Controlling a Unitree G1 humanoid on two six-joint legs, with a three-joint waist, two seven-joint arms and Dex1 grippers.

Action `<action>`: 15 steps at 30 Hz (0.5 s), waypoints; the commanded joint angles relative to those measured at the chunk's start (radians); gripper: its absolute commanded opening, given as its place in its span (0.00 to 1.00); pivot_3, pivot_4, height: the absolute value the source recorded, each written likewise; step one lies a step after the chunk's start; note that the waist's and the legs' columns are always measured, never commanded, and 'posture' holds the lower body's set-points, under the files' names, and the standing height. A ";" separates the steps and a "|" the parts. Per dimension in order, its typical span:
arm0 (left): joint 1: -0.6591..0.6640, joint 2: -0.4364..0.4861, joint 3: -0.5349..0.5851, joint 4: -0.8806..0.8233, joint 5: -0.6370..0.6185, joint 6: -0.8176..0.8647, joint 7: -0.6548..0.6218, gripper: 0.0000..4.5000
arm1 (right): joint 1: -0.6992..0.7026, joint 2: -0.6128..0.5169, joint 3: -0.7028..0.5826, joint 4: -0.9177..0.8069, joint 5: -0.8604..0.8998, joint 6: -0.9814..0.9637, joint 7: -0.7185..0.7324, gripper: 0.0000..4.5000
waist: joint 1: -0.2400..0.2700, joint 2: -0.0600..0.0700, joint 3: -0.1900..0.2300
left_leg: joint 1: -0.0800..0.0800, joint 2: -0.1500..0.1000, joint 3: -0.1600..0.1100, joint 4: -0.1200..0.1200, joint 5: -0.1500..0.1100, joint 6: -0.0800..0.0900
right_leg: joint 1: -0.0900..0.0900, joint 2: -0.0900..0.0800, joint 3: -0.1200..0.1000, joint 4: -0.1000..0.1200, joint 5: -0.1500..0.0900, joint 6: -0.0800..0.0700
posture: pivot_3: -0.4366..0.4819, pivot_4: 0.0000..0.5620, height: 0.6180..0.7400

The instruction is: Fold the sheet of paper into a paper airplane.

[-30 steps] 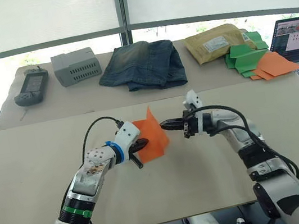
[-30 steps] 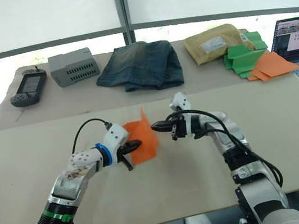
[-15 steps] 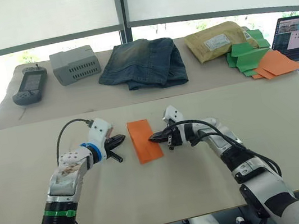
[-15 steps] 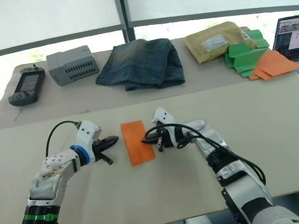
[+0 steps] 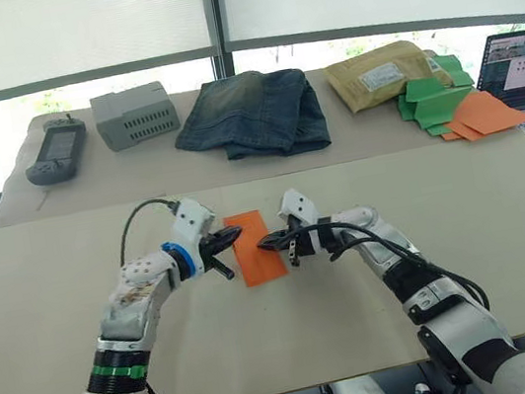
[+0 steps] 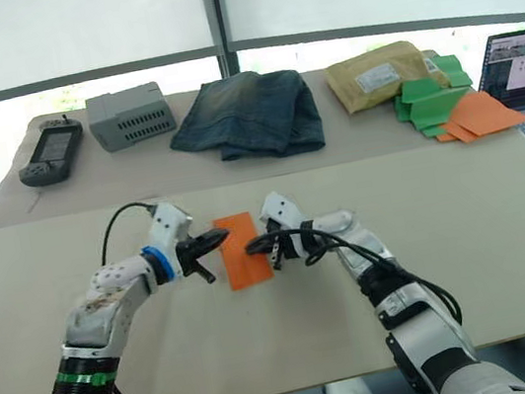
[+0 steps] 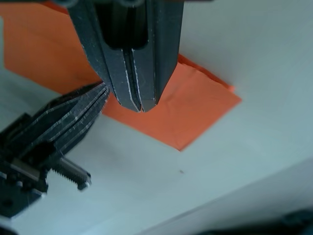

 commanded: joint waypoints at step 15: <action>0.010 0.024 -0.081 0.008 0.089 0.003 0.005 0.00 | -0.125 0.061 -0.095 0.218 0.006 -0.042 -0.134 0.00 | -0.002 0.000 0.000 | 0.001 0.001 0.000 0.000 0.001 0.000 | 0.000 0.000 0.000 0.000 0.000 0.000 | 0.48 0.27 0.85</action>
